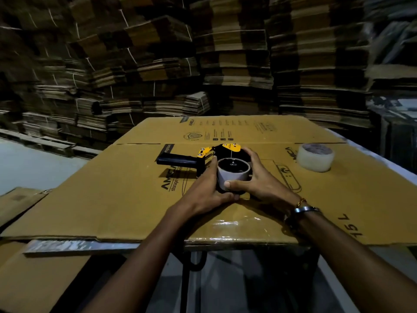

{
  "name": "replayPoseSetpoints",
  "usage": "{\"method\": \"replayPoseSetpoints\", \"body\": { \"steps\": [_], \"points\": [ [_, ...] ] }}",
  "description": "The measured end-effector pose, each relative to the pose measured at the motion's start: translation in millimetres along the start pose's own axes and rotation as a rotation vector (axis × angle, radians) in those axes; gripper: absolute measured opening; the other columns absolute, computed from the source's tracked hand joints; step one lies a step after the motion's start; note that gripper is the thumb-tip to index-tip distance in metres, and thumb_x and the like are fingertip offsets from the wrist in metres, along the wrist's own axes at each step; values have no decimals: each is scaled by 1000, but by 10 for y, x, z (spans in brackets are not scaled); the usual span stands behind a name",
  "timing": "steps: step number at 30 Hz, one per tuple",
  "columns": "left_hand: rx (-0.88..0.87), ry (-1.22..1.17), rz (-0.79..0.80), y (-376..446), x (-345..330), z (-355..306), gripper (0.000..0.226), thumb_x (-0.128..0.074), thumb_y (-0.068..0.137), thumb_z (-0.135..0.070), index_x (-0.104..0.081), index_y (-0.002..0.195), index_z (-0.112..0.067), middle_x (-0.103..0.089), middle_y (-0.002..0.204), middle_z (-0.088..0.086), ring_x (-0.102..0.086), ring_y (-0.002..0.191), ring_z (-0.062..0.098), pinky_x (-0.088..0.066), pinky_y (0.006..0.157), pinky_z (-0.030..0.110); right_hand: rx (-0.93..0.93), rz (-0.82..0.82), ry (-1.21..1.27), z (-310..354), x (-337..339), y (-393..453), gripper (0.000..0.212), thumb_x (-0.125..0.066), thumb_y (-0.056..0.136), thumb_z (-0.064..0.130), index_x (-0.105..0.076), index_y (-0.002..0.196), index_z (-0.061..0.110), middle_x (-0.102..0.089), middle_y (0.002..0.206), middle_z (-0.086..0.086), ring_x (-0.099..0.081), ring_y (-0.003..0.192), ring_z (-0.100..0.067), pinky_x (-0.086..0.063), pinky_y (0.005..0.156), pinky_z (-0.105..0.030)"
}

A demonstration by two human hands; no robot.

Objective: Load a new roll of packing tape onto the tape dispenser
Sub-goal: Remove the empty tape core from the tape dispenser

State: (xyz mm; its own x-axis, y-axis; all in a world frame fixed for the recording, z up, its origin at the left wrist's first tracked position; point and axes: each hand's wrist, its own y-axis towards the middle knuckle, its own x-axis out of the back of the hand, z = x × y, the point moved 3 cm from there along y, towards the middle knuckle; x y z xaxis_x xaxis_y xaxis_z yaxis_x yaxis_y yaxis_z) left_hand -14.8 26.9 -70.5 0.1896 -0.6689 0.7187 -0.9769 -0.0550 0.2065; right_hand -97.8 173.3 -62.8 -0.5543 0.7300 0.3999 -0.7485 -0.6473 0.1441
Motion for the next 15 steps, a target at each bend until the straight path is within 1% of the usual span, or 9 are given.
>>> {"method": "replayPoseSetpoints", "body": {
  "steps": [2, 4, 5, 6, 8, 11, 12, 15],
  "points": [
    [26, -45, -17, 69, -9, -19, 120, -81, 77, -46, 5, 158, -23, -36, 157, 2, -40, 140, 22, -36, 105, 24, -16, -5, 13, -10, -1, 28, 119, -92, 65, 27, -13, 152, 40, -45, 143, 10, -45, 134, -12, -38, 113, -35],
    [49, -53, -35, 115, -27, -2, 125, -82, 75, -45, 10, 157, -23, -39, 156, 5, -44, 137, 23, -38, 103, 26, -46, -8, 24, -23, -6, 58, 126, -95, 57, 35, -12, 152, 42, -44, 147, 7, -44, 136, -15, -39, 114, -40],
    [57, -47, -48, 136, -32, 19, 126, -82, 74, -46, 11, 157, -24, -41, 155, 6, -46, 136, 24, -40, 105, 28, -59, -5, 19, -21, -11, 69, 126, -95, 57, 36, -13, 153, 41, -44, 147, 7, -44, 136, -16, -39, 113, -39],
    [62, -40, -56, 157, -35, 47, 127, -82, 74, -47, 11, 157, -25, -43, 154, 7, -48, 134, 26, -42, 106, 32, -57, -7, -2, -12, -12, 82, 121, -94, 60, 34, -16, 152, 36, -46, 143, 7, -45, 134, -16, -41, 110, -35],
    [60, -41, -48, 187, -35, 86, 127, -84, 72, -47, 9, 157, -26, -45, 152, 8, -50, 132, 27, -44, 107, 36, -50, -15, -62, 9, -16, 98, 107, -91, 67, 28, -23, 150, 27, -49, 134, 8, -48, 127, -13, -43, 97, -24],
    [45, -53, -34, 207, -13, 111, 130, -87, 68, -46, 5, 158, -26, -45, 150, 6, -50, 131, 27, -45, 107, 39, -54, -43, -154, 18, -24, 111, 95, -89, 68, 32, -33, 145, 23, -51, 131, 6, -49, 118, -11, -41, 80, -16],
    [39, -51, -35, 213, -8, 120, 129, -87, 68, -45, 3, 158, -26, -46, 149, 6, -51, 129, 26, -45, 107, 40, -53, -49, -164, 9, -25, 121, 92, -89, 68, 33, -35, 142, 22, -51, 128, 7, -50, 117, -11, -41, 78, -15],
    [18, -38, -54, 212, -9, 130, 121, -88, 67, -43, -7, 156, -28, -51, 142, 3, -55, 123, 23, -49, 102, 39, -52, -60, -164, -14, -27, 144, 88, -89, 68, 32, -36, 138, 23, -53, 124, 8, -52, 117, -11, -43, 79, -15]
  ]
}}
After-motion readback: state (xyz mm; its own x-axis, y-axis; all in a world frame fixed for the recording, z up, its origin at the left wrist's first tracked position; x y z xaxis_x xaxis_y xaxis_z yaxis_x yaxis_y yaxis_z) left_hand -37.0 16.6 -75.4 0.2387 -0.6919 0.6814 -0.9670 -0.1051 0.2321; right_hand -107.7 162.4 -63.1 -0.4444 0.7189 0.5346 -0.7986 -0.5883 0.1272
